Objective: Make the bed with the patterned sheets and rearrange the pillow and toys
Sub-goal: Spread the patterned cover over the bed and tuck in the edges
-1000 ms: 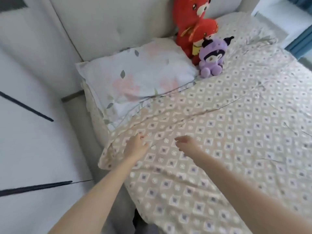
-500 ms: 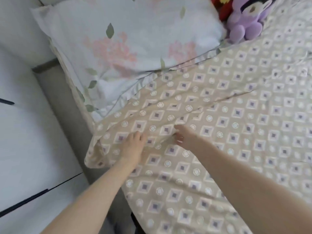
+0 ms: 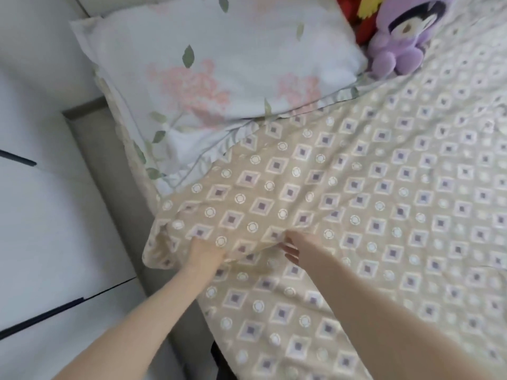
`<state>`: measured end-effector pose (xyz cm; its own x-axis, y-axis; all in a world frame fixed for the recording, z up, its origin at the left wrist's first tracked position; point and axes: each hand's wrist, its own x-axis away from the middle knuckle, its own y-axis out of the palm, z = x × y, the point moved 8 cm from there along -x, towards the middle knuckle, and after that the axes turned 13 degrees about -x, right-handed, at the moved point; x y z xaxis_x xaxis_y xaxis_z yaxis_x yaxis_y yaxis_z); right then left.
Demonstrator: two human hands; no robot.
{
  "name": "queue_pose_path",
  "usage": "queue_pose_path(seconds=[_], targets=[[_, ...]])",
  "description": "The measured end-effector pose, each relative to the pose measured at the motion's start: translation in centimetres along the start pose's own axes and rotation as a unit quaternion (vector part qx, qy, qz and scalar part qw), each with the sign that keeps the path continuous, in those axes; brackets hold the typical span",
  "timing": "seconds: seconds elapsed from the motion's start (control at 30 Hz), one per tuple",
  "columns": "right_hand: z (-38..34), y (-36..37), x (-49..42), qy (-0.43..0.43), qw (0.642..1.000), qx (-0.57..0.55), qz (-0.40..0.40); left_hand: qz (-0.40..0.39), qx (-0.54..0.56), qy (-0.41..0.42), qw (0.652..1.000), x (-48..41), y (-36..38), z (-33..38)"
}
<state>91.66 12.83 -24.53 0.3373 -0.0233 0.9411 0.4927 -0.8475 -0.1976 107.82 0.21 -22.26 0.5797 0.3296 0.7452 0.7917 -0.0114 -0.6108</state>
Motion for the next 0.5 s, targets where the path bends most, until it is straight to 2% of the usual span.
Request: queue_pose_path(seconds=[0.1,0.17,0.2,0.23,0.3,0.37,0.43,0.5], targets=[[1.0,-0.5,-1.1,0.011,1.0,0.006,0.009,-0.035,0.052,0.002,0.998,0.5,1.4,1.0],[1.3,-0.3,-1.5,0.01,1.0,0.003,0.017,-0.028,0.098,-0.003,0.995,0.9,2.0,0.7],[1.5,0.1,-1.6,0.012,1.0,0.002,0.012,-0.013,0.156,-0.023,0.987,1.1,2.1,0.0],[1.9,0.7,-1.6,0.016,1.0,0.001,-0.003,0.002,0.237,-0.057,0.97,1.3,2.2,-1.1],[3.0,2.6,-1.3,0.036,0.998,-0.007,-0.056,0.055,0.373,-0.152,0.914,1.5,2.6,-4.4],[4.3,4.9,-0.8,0.067,0.992,-0.008,-0.111,0.119,0.437,-0.246,0.857,1.4,3.1,-8.2],[5.5,7.3,-0.1,0.09,0.984,0.004,-0.152,0.149,0.486,-0.312,0.803,1.2,4.4,-11.5],[6.7,9.7,0.4,0.099,0.979,0.012,-0.18,0.143,0.506,-0.334,0.782,0.7,6.0,-13.8]])
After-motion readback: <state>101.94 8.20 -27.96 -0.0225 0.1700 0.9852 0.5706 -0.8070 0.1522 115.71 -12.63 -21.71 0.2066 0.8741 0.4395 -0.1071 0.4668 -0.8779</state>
